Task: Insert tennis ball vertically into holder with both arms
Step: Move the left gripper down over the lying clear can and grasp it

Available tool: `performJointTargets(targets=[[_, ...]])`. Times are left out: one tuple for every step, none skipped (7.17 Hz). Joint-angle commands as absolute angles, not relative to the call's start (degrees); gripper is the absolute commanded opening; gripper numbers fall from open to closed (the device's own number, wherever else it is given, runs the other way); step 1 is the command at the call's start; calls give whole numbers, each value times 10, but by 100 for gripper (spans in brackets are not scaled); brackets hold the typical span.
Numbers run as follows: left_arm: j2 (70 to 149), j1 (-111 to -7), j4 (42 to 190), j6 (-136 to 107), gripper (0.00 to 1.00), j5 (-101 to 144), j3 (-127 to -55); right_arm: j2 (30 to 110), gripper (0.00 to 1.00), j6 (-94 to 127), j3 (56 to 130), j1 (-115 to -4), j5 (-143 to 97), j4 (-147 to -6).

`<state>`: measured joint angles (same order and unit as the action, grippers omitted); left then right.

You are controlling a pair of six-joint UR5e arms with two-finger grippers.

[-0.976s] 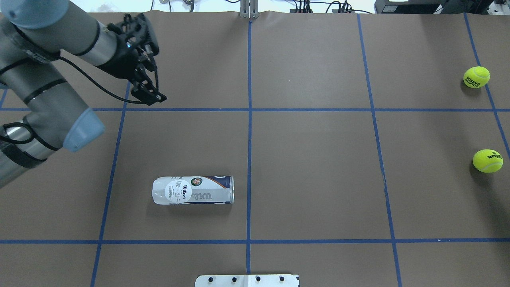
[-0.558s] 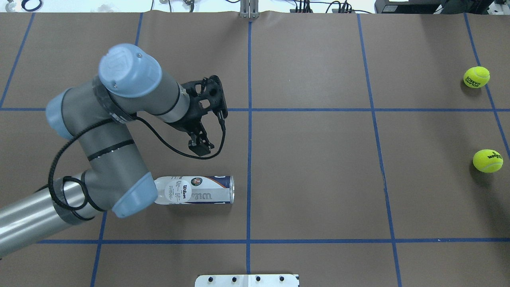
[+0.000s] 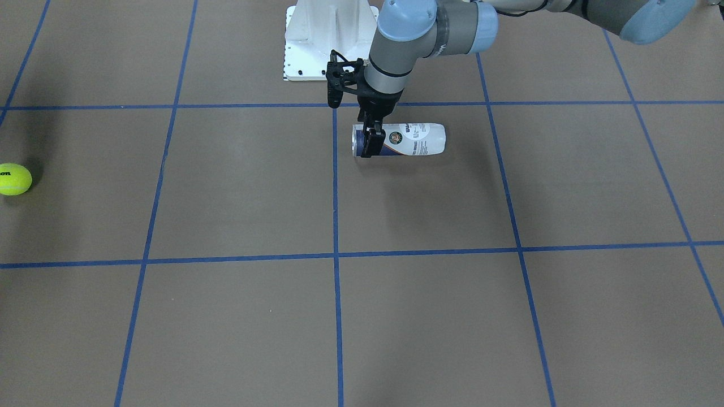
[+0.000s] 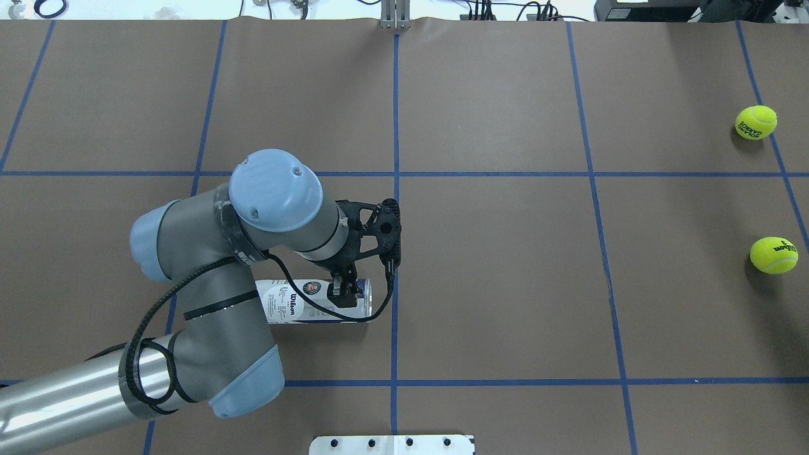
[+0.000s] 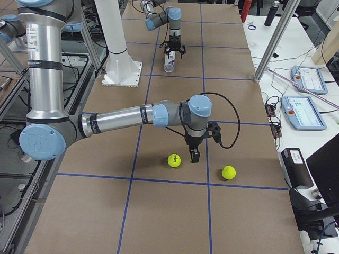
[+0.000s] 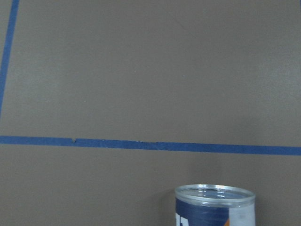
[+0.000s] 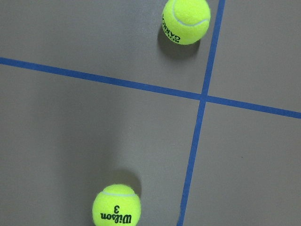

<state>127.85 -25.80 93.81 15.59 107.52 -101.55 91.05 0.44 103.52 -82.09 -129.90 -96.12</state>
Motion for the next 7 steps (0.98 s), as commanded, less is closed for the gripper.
performJointTargets(targets=[[1277,-230,937,157,99,1047,-1010,911,100,5,1037,-821,-1300,-962],[1276,-225,937,156,99,1047,-1006,911,100,4,1037,-821,-1300,-962],[1275,-222,937,156,99,1046,-999,911,100,4,1037,-821,-1300,-962],[1278,-219,939,152,99,1047,-992,911,100,4,1037,-821,-1301,-962],[1277,-219,940,152,99,1047,-991,911,100,4,1037,-821,-1305,-962],[1278,-219,942,152,99,1049,-983,911,100,4,1037,-821,-1305,-962],[1280,-214,943,151,99,1049,-970,911,100,4,1037,-821,-1305,-962]])
